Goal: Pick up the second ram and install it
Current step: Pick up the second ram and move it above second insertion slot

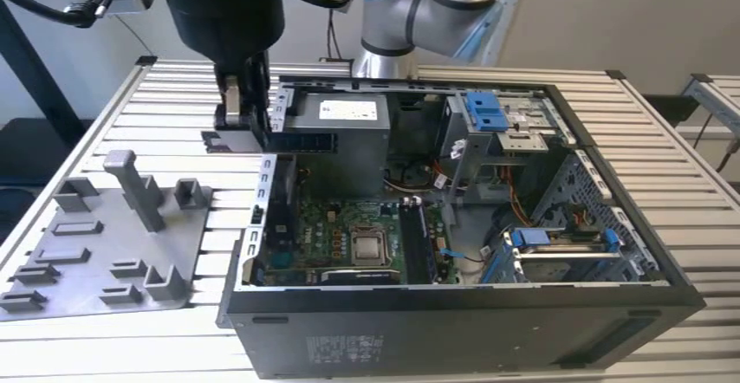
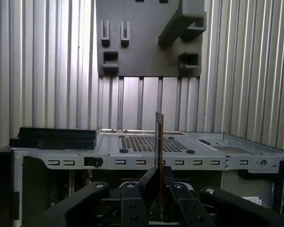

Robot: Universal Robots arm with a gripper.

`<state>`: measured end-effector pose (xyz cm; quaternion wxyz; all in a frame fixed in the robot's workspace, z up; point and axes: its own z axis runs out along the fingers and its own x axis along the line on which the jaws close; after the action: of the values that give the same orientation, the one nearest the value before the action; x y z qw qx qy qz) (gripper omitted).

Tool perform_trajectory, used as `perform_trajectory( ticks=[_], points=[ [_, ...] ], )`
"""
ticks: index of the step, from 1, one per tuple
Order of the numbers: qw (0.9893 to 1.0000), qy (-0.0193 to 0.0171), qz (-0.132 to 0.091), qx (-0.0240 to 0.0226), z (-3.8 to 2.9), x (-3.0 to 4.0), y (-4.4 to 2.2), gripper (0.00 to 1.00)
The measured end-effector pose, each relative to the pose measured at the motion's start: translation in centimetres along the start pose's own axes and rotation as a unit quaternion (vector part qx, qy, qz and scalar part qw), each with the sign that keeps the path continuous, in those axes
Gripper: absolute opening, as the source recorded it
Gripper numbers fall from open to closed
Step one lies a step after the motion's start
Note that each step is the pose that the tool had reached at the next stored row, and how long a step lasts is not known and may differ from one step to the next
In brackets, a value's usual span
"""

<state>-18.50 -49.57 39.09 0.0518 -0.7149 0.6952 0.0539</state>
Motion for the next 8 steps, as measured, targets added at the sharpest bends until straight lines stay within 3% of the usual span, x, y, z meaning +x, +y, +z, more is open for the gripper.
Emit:
perform_trajectory(
  ticks=[8],
  points=[
    [1.0000, 0.0000, 0.000, -0.0009, 0.01, -0.08, -3.46, 0.17]
  ],
)
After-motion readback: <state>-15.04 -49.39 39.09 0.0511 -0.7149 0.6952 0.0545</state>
